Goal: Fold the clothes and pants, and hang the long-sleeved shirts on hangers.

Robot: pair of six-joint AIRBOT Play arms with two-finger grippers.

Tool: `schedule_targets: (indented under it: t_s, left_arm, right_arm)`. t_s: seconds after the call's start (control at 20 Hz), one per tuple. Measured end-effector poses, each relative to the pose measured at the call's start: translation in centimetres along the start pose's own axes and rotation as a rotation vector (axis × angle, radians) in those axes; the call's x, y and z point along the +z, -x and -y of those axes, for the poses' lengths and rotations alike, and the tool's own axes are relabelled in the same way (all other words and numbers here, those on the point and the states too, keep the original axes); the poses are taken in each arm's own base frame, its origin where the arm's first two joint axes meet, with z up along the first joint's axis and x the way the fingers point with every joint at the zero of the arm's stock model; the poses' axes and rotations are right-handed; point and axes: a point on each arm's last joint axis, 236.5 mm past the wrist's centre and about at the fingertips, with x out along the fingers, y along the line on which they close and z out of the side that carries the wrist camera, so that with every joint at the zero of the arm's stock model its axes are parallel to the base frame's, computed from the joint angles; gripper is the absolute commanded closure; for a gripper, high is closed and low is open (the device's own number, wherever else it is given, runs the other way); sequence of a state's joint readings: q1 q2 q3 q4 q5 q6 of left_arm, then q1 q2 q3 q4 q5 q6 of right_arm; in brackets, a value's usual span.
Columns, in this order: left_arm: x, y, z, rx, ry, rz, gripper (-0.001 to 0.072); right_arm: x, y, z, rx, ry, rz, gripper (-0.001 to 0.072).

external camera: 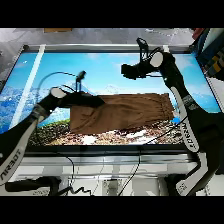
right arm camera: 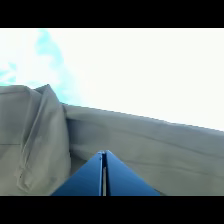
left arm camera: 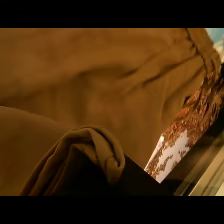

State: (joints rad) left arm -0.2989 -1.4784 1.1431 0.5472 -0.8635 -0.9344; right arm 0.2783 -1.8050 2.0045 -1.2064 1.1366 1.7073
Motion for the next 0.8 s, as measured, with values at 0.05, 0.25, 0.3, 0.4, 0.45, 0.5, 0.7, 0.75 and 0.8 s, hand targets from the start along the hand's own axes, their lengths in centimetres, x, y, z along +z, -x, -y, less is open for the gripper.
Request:
schedule_targets:
  t_s: [0.05, 0.25, 0.3, 0.4, 0.45, 0.5, 0.7, 0.75, 0.8]
  left_arm:
    - [-0.8, -0.9, 0.3, -0.007, -0.001, -0.024, 0.0382]
    - [-1.8, -2.1, 0.3, -0.014, 0.004, -0.055, 0.0004]
    - [-1.8, -1.8, 0.1, -0.016, 0.010, -0.057, 0.0005]
    - [-1.0, -0.4, -1.1, -0.008, 0.031, -0.039, 0.0005]
    - [-0.5, 0.7, -2.0, -0.001, 0.048, -0.025, 0.0005]
    - [0.1, 2.1, -3.3, 0.012, 0.070, -0.005, 0.0005]
    - [0.4, 8.7, -10.5, 0.111, 0.155, 0.023, 0.0006]
    - [-0.5, 10.4, -12.6, 0.152, 0.171, 0.006, 0.0006]
    - [-1.5, 11.7, -14.4, 0.188, 0.188, -0.012, 0.0008]
  right_arm:
    - [0.1, 0.3, 0.3, -0.003, -0.004, 0.003, 0.0680]
    - [0.3, 0.9, 0.9, -0.011, -0.012, 0.003, 0.0680]
    - [0.3, 1.0, 1.0, -0.013, -0.013, 0.001, 0.0680]
    - [0.3, 1.0, 1.1, -0.014, -0.013, 0.001, 0.0680]
    - [0.3, 1.1, 1.1, -0.015, -0.009, 0.001, 0.0680]
    - [0.2, 1.1, 1.1, -0.017, 0.005, -0.002, 0.0680]
    - [-0.5, 0.9, 1.2, -0.019, 0.064, -0.033, 0.0680]
    - [-0.7, 0.9, 1.3, -0.020, 0.072, -0.041, 0.0680]
    - [-0.9, 0.7, 1.3, -0.020, 0.078, -0.048, 0.0681]
